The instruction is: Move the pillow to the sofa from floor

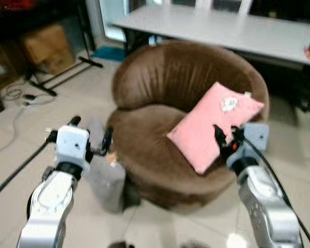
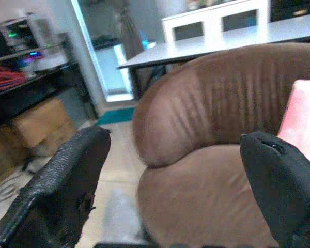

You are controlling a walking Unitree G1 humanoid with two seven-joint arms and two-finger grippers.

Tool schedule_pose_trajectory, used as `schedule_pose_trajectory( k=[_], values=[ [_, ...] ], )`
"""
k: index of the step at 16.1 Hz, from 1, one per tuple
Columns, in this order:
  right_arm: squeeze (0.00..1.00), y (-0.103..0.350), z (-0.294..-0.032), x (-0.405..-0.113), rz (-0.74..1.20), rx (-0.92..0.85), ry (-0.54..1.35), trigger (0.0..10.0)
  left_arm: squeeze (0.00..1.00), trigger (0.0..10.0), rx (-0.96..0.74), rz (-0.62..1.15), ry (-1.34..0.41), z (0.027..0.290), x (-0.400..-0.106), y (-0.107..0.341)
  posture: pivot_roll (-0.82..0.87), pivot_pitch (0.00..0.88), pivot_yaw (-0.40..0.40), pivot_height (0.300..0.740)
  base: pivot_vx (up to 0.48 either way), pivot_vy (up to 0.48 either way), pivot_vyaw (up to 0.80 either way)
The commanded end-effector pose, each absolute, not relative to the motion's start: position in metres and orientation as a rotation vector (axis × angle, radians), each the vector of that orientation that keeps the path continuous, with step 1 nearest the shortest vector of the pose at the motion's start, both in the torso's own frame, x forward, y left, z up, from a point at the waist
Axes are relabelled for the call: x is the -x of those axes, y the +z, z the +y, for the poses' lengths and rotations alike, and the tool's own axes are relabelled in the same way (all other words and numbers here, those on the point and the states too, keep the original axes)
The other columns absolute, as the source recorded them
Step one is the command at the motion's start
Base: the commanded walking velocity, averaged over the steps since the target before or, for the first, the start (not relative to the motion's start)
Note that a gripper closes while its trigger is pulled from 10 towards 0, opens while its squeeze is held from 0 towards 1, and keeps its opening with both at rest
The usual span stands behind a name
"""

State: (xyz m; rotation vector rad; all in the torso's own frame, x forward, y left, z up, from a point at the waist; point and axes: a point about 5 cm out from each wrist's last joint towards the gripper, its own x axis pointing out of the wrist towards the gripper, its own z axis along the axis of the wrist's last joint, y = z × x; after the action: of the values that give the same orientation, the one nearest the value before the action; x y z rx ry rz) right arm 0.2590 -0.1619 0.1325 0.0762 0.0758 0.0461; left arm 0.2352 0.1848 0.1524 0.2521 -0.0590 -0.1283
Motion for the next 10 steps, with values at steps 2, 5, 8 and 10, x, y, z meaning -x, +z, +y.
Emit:
schedule_pose_trajectory(
  k=[2,5,8,10],
  values=[
    [0.00,0.1309,-0.1613,-0.2592,0.089,-0.077,0.052,10.0,0.00,10.0,-0.249,-0.052,-0.114,0.1870,-0.2341,0.1517,-0.04,0.074,0.028,0.740,0.000,0.000,0.00],
    [0.00,0.1302,-0.1603,-0.2589,0.098,-0.091,0.051,10.0,0.00,10.0,-0.249,-0.054,-0.116,0.1876,-0.2350,0.1522,-0.03,0.075,0.028,0.740,0.000,0.303,0.00],
    [0.00,0.1299,-0.1603,-0.2590,0.102,-0.094,0.048,10.0,0.00,10.0,-0.251,-0.052,-0.114,0.1882,-0.2354,0.1521,-0.03,0.077,0.026,0.740,0.000,0.409,0.00],
    [0.00,0.1301,-0.1606,-0.2595,0.103,-0.094,0.047,10.0,0.00,10.0,-0.253,-0.051,-0.112,0.1884,-0.2357,0.1520,-0.03,0.078,0.024,0.740,0.000,0.412,0.00]
  ],
)
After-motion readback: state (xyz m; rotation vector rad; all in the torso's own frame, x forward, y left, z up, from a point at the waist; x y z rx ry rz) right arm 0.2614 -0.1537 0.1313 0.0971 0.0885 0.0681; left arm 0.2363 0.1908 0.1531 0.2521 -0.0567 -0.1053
